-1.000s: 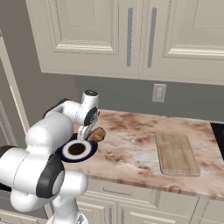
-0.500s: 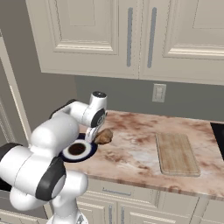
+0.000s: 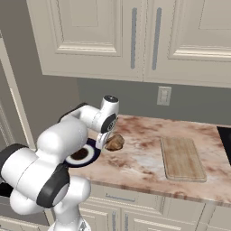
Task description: Pick the chicken drumstick from the plate and place it on the cutting board. Then pick the condiment bottle from the cabinet and place it next to the cutting board.
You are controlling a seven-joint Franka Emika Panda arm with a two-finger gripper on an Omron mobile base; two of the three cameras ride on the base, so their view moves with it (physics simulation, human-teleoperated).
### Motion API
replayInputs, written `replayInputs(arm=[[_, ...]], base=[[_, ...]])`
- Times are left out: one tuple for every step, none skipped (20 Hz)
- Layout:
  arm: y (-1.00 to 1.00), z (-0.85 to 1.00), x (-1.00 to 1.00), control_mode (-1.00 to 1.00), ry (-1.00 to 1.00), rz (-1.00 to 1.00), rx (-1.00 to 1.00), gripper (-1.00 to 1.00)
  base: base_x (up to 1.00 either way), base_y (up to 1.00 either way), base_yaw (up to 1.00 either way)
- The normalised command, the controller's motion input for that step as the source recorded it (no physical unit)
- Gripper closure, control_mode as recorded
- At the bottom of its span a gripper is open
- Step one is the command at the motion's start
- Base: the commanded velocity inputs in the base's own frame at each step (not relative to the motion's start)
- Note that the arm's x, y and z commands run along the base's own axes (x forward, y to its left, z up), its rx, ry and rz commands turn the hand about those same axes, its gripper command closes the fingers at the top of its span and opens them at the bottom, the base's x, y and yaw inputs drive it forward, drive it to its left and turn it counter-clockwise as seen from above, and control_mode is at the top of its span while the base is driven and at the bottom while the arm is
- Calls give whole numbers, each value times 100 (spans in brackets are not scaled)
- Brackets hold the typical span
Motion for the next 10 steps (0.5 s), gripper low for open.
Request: replayInputs(arm=[[-28, 0, 0, -100, 0, 0, 0, 100], [-28, 0, 0, -100, 0, 0, 0, 100], [-28, 0, 0, -100, 0, 0, 0, 100], [-29, 0, 0, -100, 0, 0, 0, 100], [-28, 0, 1, -100, 0, 0, 0, 100], [-27, 0, 1, -100, 0, 0, 0, 100], [-27, 0, 2, -100, 0, 0, 0, 100], [-27, 0, 2, -100, 0, 0, 0, 100], [-26, 0, 0, -100, 0, 0, 0, 100], [-26, 0, 0, -100, 0, 0, 0, 100]], base=[[0, 0, 0], [0, 0, 0], [0, 0, 0], [0, 0, 0], [0, 0, 0], [0, 0, 0], [0, 0, 0], [0, 0, 0], [0, 0, 0], [0, 0, 0]])
